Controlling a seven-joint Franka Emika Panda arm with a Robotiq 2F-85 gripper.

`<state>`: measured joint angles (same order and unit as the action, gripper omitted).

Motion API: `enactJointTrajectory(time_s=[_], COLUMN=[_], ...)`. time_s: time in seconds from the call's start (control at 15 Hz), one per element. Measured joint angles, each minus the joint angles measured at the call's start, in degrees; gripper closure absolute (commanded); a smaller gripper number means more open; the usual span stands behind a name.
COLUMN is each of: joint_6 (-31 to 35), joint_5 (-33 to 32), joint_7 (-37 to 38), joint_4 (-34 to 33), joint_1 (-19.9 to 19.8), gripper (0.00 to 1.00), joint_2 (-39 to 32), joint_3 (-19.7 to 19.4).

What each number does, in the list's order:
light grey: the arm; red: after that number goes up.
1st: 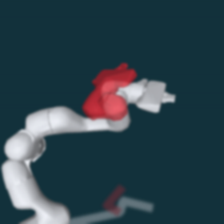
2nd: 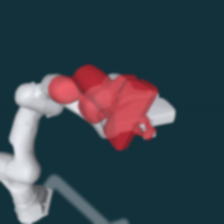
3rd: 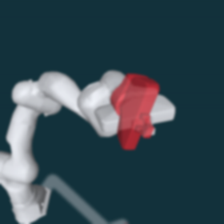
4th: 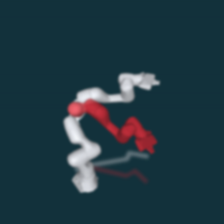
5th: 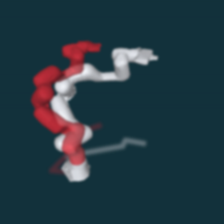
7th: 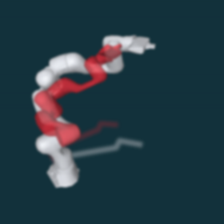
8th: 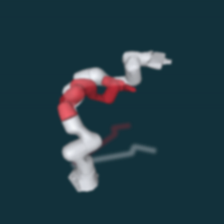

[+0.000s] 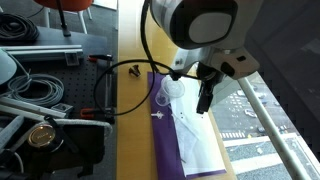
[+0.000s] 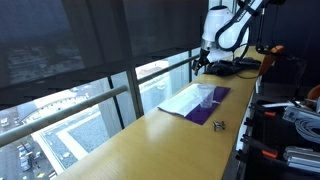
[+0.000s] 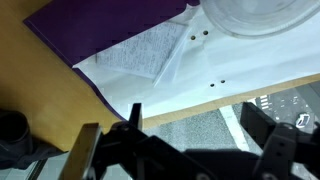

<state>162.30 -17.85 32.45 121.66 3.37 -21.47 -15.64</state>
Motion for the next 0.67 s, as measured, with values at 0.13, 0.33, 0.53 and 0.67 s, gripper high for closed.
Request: enactJointTrajectory(time_s=[0.13, 0.33, 0.53, 0.67], joint_6=[-0.08, -0.75, -3.44, -5.25], joint_5=[1.43, 10.3, 21.3, 25.19], joint_7=[0.05, -3.12, -8.64, -10.54], joint_4=[-0.45, -1.45, -3.63, -5.67], joint_1=[0.1, -2.09, -7.27, -9.93], gripper=[0.0, 0.0, 0.0, 0.0], joint_2=[-0.21, -0.28, -0.3, -1.0], joint_3=[-0.29, 1.4, 4.79, 5.26])
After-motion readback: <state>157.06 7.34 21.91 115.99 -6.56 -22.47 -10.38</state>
